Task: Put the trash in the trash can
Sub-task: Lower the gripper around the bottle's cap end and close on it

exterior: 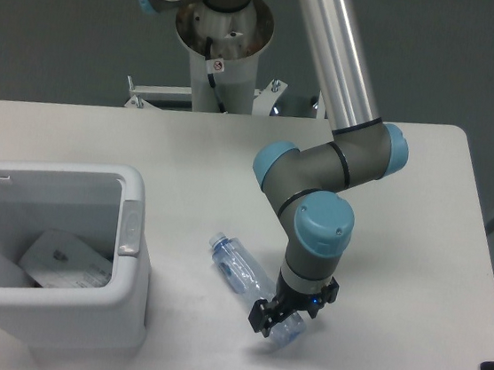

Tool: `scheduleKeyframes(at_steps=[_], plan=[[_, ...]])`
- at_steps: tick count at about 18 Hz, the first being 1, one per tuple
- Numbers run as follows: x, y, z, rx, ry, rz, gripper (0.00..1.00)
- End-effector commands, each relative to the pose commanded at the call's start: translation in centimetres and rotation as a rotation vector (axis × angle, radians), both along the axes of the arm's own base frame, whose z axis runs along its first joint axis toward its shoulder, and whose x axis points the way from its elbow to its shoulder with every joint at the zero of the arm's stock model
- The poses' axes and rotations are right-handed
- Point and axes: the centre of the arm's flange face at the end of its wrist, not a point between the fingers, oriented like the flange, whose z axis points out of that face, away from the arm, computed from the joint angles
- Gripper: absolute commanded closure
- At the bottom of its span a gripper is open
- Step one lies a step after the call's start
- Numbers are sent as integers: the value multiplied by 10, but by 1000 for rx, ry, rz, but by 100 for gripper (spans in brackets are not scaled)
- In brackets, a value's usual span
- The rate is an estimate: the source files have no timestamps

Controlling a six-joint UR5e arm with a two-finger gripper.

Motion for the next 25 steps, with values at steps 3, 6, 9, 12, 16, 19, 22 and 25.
scheduleKeyframes(at_steps=[3, 6, 9, 12, 16, 19, 22, 25], plan=[[-1, 1, -6, -3, -5, -3, 0], [1, 2, -14, -12, -14, -6, 10], [2, 1, -17, -15, -19, -8, 29], [3, 0, -14, -14, -15, -9, 33], [4, 0, -10, -9, -12, -9, 33], [4, 0, -6, -6, -7, -12, 36], [4, -1, -3, -5, -4, -12, 37], [4, -1, -3, -6, -5, -12, 41]])
